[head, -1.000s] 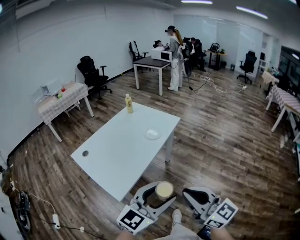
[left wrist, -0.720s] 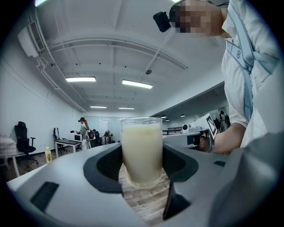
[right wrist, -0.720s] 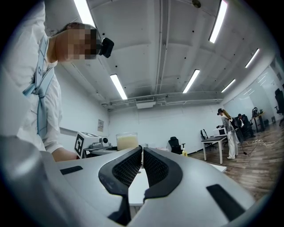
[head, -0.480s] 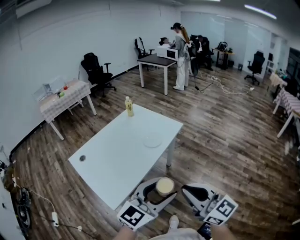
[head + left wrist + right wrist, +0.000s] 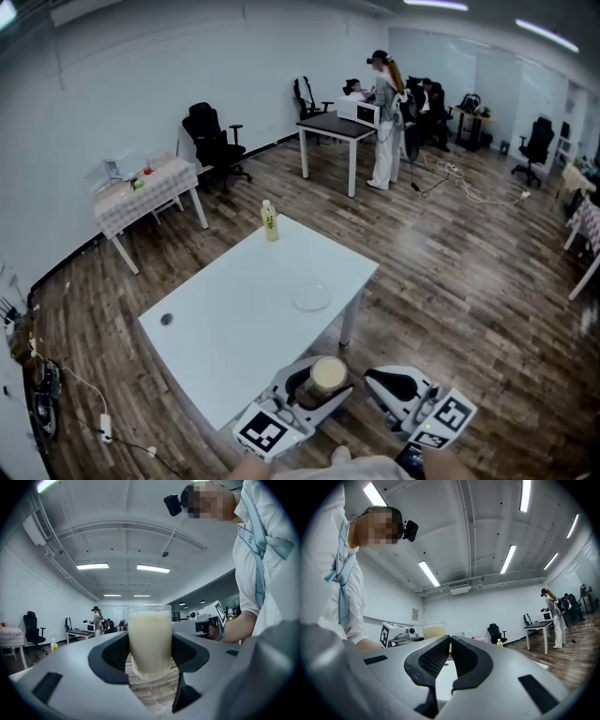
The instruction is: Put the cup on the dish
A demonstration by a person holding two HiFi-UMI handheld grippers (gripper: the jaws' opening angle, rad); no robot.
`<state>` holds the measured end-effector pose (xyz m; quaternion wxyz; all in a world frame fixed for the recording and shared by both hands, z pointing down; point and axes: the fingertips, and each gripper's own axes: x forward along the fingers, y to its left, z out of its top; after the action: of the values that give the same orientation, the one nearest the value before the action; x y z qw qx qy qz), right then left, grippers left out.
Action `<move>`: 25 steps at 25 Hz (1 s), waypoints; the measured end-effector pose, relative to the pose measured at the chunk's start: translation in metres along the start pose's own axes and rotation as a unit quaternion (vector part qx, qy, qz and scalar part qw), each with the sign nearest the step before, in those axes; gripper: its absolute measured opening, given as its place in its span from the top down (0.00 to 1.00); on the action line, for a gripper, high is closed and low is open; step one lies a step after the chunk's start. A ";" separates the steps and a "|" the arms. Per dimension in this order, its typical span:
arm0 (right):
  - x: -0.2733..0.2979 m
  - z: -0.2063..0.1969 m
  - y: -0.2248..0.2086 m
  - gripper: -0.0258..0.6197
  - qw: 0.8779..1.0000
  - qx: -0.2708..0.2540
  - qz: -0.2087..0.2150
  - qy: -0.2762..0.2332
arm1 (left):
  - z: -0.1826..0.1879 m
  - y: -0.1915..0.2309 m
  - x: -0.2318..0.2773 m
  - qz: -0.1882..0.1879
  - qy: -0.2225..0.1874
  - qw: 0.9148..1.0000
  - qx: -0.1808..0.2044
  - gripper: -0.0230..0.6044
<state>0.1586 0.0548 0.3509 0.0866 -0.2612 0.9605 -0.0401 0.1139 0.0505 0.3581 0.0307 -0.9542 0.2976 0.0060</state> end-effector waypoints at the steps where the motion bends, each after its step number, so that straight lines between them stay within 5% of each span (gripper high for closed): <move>1: 0.000 -0.001 -0.004 0.91 1.000 0.005 0.003 0.000 | -0.003 0.002 0.002 0.004 0.001 1.000 -0.002 0.55; 13: 0.044 -0.014 -0.037 0.91 0.999 0.013 0.029 0.014 | -0.017 0.051 0.008 0.031 0.004 0.999 -0.018 0.55; 25: 0.098 -0.023 -0.084 0.91 1.000 0.018 -0.012 0.013 | -0.025 0.122 0.026 -0.020 0.008 1.000 -0.018 0.55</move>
<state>0.1129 -0.0667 0.3695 0.0788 -0.2705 0.9575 -0.0622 0.0660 -0.0655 0.3751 0.0113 -0.9604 0.2785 0.0027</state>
